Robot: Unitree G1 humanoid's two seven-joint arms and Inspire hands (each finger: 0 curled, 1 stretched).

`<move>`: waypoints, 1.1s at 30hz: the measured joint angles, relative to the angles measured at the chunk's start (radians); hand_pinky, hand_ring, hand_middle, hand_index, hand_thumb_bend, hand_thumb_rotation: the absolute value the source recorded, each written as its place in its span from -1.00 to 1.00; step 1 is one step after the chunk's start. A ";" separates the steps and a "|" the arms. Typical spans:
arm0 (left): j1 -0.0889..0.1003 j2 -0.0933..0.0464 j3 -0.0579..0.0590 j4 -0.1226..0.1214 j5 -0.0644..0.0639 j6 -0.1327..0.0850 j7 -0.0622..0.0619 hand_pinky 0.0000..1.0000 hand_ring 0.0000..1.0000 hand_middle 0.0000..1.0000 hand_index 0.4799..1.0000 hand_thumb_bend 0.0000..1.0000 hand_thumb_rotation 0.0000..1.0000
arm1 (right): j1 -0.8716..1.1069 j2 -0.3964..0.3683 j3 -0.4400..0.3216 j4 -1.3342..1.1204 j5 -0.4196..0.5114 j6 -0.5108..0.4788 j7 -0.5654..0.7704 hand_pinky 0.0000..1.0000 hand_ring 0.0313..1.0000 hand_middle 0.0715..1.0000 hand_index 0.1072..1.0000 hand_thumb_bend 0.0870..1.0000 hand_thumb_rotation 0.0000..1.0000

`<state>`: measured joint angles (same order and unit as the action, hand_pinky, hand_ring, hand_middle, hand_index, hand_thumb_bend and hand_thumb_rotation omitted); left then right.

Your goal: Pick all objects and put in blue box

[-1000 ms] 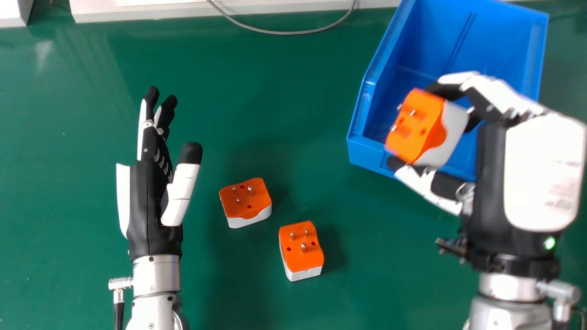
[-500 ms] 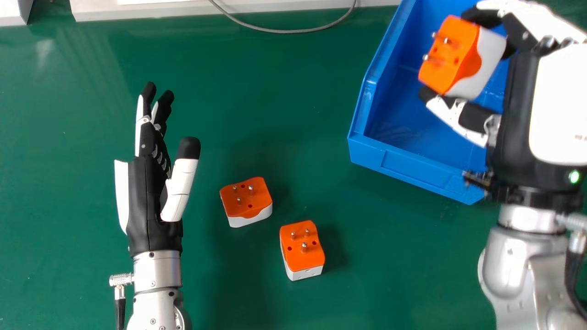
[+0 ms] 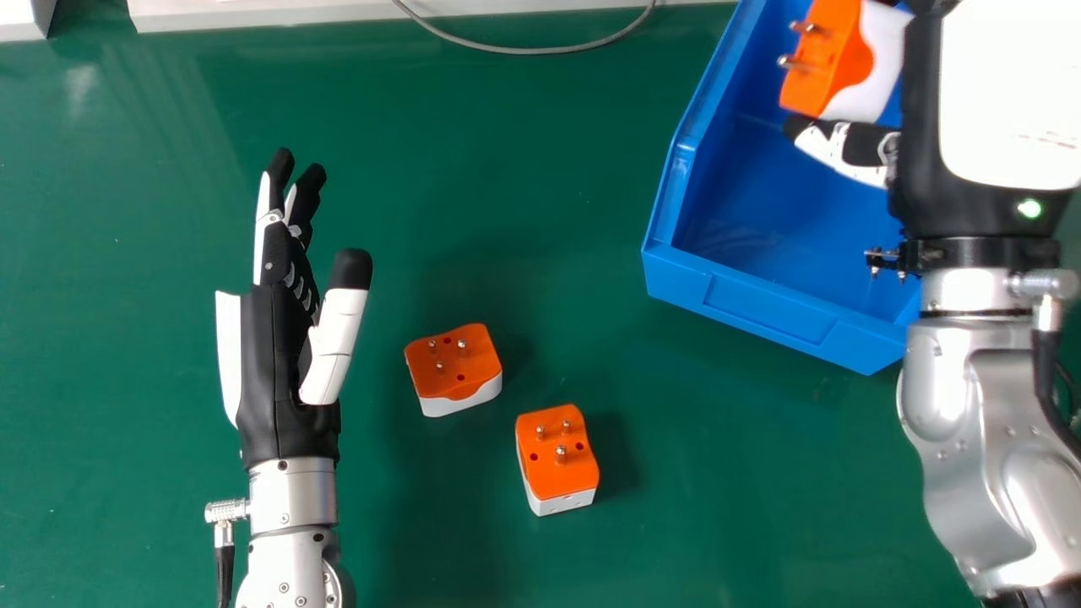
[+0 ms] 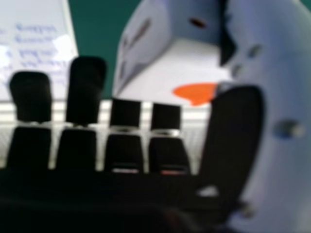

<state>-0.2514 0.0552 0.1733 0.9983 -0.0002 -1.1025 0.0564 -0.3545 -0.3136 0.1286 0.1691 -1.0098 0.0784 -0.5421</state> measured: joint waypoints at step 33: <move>-0.013 -0.008 0.000 0.016 -0.003 0.000 -0.008 1.00 0.89 0.85 0.82 0.81 0.64 | -0.261 -0.100 0.247 0.380 0.021 0.336 0.413 -0.17 0.12 0.31 0.33 0.38 -0.84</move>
<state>-0.2641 0.0467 0.1735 1.0142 -0.0028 -1.1027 0.0479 -0.6154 -0.4138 0.3756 0.5491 -0.9892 0.4141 -0.1291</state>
